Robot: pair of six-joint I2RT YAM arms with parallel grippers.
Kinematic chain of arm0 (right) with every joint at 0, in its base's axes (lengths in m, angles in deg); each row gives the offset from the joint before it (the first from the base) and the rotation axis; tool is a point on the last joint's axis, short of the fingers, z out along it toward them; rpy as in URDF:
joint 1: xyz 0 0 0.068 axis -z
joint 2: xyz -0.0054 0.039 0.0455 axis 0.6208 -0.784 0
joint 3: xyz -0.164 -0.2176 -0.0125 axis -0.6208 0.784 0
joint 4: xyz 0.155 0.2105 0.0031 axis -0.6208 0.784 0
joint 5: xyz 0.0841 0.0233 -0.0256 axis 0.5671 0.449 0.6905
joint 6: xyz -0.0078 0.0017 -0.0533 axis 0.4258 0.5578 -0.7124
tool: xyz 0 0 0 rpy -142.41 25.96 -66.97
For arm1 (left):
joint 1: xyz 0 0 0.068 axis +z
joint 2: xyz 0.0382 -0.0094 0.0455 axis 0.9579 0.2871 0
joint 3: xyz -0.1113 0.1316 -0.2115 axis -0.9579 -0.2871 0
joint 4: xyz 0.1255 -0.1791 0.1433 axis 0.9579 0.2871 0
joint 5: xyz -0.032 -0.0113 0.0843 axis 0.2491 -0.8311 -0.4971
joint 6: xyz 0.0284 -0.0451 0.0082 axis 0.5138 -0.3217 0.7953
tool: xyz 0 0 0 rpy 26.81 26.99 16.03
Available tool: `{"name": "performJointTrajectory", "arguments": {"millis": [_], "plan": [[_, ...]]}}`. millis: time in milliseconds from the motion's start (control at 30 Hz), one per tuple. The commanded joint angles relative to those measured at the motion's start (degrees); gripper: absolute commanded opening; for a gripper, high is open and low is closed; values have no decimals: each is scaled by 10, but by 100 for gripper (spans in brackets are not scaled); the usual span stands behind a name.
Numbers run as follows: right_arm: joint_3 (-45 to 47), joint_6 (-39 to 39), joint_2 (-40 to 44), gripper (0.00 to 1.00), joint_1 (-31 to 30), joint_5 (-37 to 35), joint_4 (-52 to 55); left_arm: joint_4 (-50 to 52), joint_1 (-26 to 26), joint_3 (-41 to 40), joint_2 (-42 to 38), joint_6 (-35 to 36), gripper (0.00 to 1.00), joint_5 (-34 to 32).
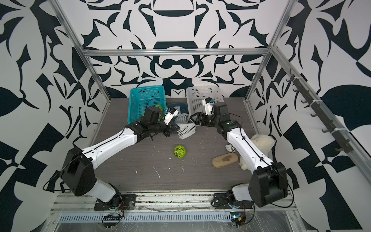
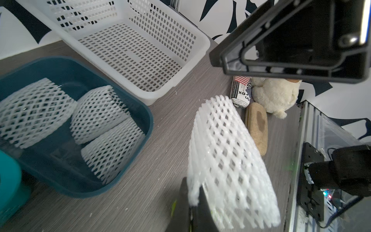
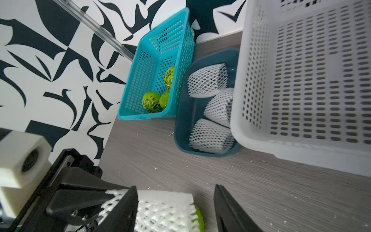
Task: Sleeve custard apples in foam nets
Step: Open the foam net, then put on the foam net on the custard apple.
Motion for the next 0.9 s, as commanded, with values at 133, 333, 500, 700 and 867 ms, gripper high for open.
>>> {"name": "performJointTrajectory", "arguments": {"millis": [133, 333, 500, 700, 867], "plan": [[27, 6, -2, 60, -1, 59, -29, -13, -1, -9, -14, 5, 0, 9], [33, 1, 5, 64, -1, 52, 1, -11, -1, -6, -11, 6, 0, -1], [33, 7, 23, 60, 0, 62, 30, -1, -1, 3, 0, 8, 0, -12], [44, 26, 45, 57, 0, 77, 26, 4, -1, 12, 12, 7, 0, -10], [51, 38, 40, 46, 0, 93, 3, 5, -1, 18, 15, 6, 0, -3]]}}
